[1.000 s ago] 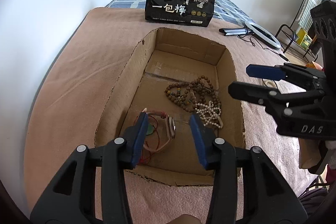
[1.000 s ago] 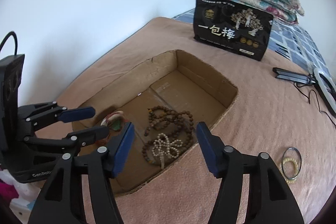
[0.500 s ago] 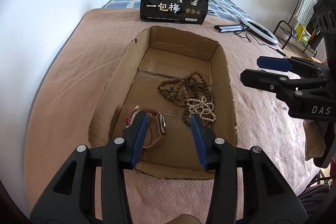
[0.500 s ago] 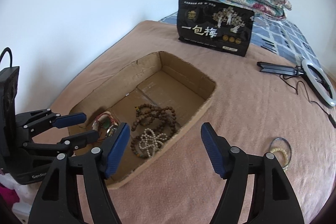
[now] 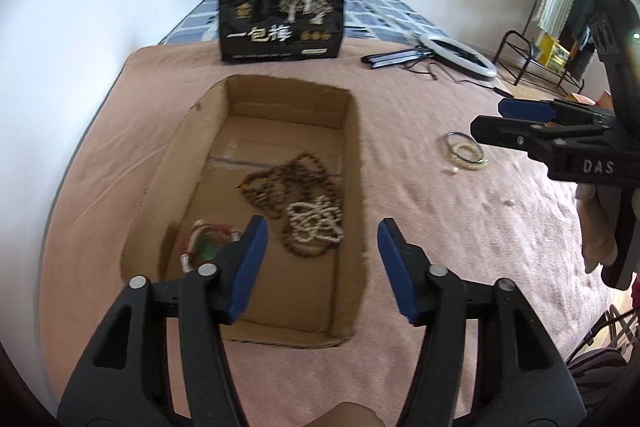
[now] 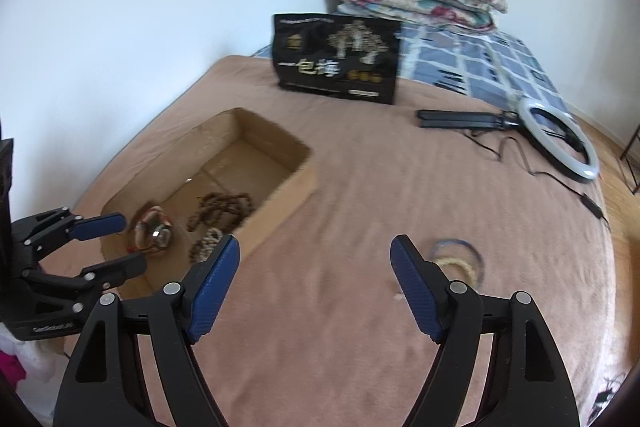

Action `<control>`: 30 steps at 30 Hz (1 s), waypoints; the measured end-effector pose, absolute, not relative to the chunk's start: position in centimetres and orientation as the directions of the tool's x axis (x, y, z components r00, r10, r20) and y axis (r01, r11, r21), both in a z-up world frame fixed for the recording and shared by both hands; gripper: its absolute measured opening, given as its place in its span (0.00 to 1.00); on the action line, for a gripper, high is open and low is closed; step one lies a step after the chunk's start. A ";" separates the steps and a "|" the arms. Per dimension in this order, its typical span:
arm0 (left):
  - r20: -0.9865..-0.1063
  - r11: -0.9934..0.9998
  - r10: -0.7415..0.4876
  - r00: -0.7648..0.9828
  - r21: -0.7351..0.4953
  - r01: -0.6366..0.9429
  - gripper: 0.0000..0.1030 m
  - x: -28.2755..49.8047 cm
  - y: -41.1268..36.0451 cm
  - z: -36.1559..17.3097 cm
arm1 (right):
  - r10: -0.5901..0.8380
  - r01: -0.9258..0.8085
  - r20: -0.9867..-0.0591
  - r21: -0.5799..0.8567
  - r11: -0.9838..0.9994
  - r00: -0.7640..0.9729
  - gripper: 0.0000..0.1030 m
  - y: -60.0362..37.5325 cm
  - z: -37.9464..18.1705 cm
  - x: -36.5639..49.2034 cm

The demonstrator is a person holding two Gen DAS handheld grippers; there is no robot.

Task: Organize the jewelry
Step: 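Withdraw both open tools from the box toward the blue bangle, then lower the open right tool around the blue bangle and beaded bracelet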

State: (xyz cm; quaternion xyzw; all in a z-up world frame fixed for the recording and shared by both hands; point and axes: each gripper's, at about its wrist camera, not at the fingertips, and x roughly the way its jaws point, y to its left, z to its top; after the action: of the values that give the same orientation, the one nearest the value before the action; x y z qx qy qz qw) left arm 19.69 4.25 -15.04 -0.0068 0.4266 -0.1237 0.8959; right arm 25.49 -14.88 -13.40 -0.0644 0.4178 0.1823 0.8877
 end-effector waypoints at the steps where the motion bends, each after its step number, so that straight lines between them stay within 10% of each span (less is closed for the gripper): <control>1: -0.761 0.967 -0.236 0.605 -0.120 0.227 0.58 19.7 3.6 -14.9 | 0.262 -0.365 -0.765 0.039 0.930 0.588 0.78 -15.6 -13.3 25.6; 30: -0.772 0.886 -0.388 0.503 -0.161 0.436 0.58 23.5 -10.6 -19.0 | 0.202 -0.155 -0.772 0.135 0.979 0.603 0.78 -28.8 -16.6 29.1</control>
State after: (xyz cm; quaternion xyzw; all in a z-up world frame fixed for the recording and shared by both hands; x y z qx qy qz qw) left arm 23.52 -10.57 -18.95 0.0273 0.4381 -0.2375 0.8665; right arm 29.12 -28.78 -16.56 0.0270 0.4341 0.0997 0.8949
